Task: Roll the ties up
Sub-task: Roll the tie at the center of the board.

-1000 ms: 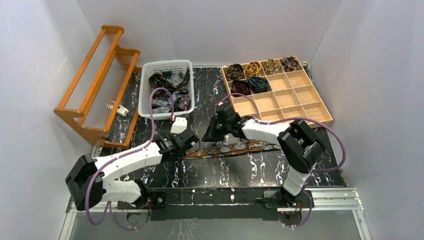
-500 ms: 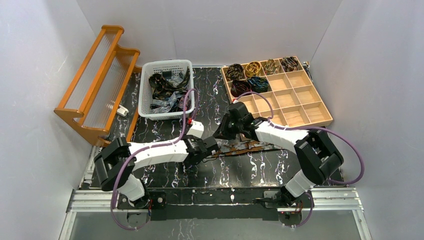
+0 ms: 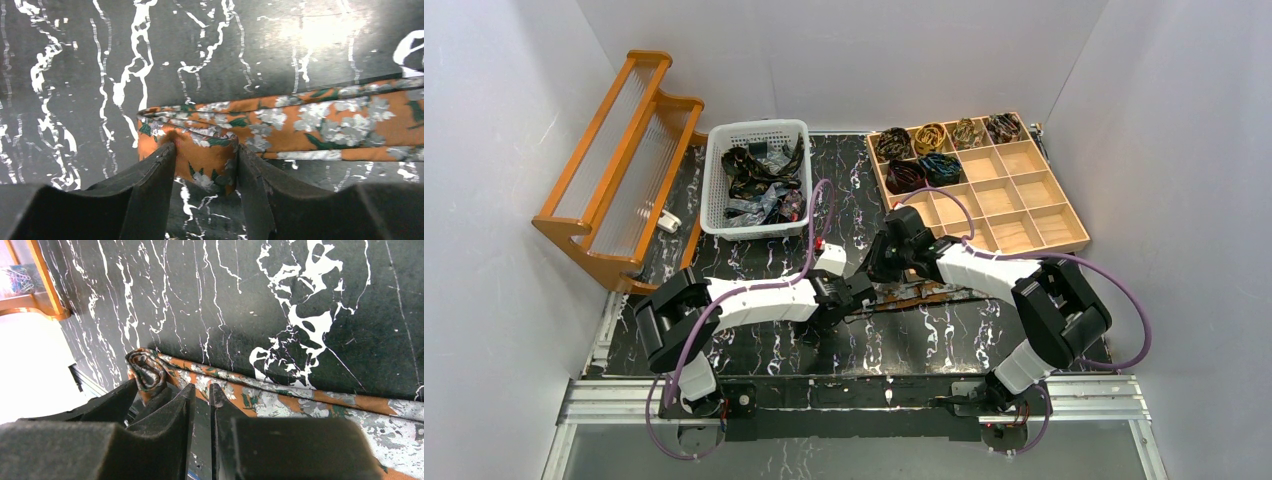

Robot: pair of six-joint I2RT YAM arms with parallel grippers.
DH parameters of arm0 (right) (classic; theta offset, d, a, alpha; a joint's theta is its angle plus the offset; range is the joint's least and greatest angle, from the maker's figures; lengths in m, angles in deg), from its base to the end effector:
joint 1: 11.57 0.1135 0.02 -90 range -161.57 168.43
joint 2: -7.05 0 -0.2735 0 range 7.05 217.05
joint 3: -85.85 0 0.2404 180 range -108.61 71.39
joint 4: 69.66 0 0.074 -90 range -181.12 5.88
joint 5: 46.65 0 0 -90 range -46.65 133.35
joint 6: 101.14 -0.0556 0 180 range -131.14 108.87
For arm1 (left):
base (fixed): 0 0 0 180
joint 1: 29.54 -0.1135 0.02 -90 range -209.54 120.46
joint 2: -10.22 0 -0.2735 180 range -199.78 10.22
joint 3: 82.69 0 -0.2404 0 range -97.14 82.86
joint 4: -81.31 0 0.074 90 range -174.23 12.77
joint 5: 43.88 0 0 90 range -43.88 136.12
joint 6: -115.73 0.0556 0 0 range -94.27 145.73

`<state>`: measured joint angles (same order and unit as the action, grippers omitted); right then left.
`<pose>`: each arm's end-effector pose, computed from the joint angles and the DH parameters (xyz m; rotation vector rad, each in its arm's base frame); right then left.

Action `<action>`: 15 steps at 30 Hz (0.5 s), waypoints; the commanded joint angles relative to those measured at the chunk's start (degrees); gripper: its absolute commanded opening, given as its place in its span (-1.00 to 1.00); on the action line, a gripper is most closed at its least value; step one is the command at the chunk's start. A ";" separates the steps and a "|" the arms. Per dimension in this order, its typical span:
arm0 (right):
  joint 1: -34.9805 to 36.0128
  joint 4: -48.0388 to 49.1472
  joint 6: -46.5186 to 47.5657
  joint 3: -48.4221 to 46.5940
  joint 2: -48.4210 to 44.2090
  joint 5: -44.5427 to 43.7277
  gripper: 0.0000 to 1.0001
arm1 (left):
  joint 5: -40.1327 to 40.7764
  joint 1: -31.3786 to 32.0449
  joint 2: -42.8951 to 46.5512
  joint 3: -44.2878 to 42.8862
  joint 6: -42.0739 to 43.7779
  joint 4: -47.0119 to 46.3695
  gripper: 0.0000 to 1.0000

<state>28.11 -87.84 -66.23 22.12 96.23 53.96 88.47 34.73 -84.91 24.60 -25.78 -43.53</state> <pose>0.2446 0.2162 0.1949 0.2418 2.5452 0.9658 0.1603 -0.2463 0.1818 0.1656 2.3887 0.2721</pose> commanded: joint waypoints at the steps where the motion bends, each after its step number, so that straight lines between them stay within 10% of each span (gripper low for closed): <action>1: -0.48 0.12 1.11 0.85 -1.02 1.43 -0.49 | -1.85 0.33 -0.02 -2.11 -0.71 -4.98 -0.04; 10: -0.74 -0.92 2.66 0.45 -1.30 2.74 -0.41 | -9.63 -1.50 -1.00 -0.99 0.21 -15.10 0.10; 15: -0.96 0.63 7.10 -0.14 -2.23 3.74 -0.05 | -9.99 -1.67 4.25 -1.61 1.35 -16.00 0.15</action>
<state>27.70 -88.33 -63.60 22.53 96.23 56.21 79.05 33.55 -85.57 23.85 -25.08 -57.47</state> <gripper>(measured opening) 0.415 0.558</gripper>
